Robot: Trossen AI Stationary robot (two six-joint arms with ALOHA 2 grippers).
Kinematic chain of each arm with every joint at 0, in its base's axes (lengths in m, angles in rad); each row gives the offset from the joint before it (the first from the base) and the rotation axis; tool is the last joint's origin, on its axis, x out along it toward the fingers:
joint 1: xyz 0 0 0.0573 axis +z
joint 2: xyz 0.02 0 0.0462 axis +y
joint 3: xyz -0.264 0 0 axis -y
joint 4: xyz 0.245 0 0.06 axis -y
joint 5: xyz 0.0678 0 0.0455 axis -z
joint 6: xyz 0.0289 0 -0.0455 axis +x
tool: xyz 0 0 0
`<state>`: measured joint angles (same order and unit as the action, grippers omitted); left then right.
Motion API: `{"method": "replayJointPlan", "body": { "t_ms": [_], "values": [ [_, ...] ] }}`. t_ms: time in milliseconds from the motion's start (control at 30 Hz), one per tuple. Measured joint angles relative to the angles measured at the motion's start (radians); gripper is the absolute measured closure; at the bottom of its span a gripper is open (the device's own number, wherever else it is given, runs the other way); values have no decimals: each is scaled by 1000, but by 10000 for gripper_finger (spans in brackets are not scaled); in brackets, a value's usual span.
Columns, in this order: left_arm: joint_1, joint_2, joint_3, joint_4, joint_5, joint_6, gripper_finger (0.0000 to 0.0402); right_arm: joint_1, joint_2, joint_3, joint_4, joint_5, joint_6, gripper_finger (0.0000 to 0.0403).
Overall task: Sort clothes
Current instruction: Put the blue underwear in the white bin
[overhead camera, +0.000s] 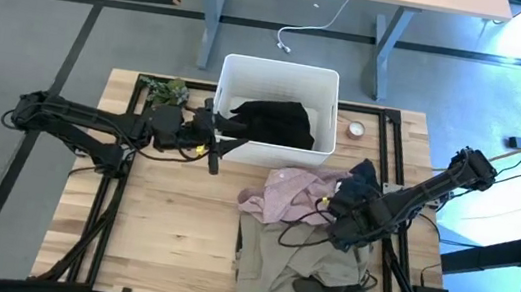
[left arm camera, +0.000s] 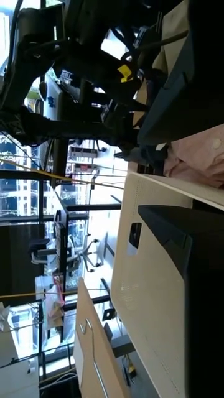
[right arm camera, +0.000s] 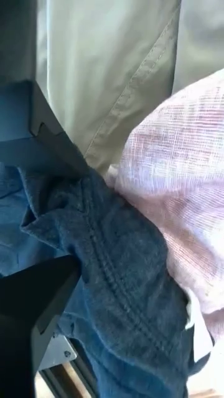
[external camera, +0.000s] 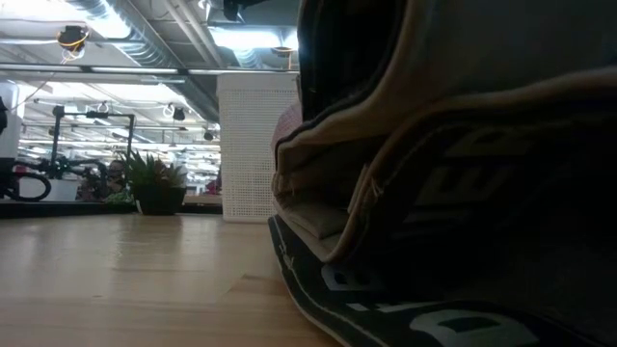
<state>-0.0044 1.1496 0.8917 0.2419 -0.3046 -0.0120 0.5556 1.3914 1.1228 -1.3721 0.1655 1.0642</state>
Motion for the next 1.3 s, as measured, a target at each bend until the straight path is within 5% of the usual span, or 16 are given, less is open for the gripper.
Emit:
{"method": "replayJointPlan", "body": {
  "t_ms": [467, 867, 1300],
  "values": [
    [0, 0, 0, -32, 0, -9, 237, 2, 0, -28, 21, 65, -120, 390],
    [0, 0, 0, -39, -1, -8, 237, 1, 0, 294, -154, 329, -196, 393],
    [0, 0, 0, -44, -2, -8, 237, -33, 0, 682, -19, 874, -567, 389]
  ]
}}
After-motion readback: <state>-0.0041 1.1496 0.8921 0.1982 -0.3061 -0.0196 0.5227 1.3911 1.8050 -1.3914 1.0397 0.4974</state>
